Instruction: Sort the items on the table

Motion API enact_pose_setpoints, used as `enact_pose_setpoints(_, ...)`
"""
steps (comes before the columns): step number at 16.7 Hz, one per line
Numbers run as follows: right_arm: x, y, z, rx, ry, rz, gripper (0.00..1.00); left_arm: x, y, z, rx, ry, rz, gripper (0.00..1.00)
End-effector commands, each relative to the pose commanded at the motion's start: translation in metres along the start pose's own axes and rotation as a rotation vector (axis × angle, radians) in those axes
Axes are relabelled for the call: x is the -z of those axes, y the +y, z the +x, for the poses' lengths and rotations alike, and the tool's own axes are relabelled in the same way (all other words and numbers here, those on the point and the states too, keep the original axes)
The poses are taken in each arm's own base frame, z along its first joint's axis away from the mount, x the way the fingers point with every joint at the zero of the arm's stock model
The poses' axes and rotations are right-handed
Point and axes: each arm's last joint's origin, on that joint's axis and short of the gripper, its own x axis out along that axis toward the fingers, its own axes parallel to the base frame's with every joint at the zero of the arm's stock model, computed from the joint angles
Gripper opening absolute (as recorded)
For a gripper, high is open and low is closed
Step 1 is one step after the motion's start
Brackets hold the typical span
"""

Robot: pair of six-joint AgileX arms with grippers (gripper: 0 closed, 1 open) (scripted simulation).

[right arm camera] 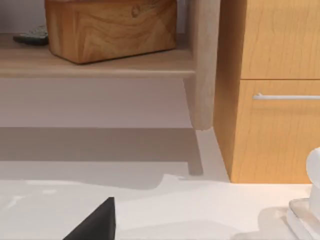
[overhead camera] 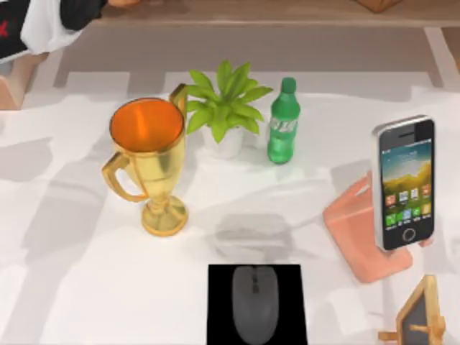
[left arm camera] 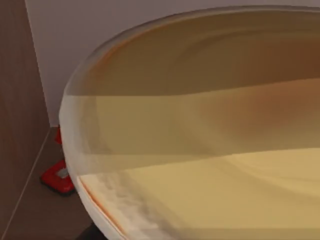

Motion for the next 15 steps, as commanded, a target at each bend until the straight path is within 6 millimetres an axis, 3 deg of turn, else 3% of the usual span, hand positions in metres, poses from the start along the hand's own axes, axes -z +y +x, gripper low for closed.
enact_pose_setpoints(4, 0.0, 0.0, 0.0, 0.0, 0.0, 0.0, 1.0, 0.0006, -0.0002, 0.0005, 0.0, 0.002, 0.0, 0.0)
enact_pose_setpoints(15, 0.0, 0.0, 0.0, 0.0, 0.0, 0.0, 1.0, 0.0006, -0.0002, 0.0005, 0.0, 0.002, 0.0, 0.83)
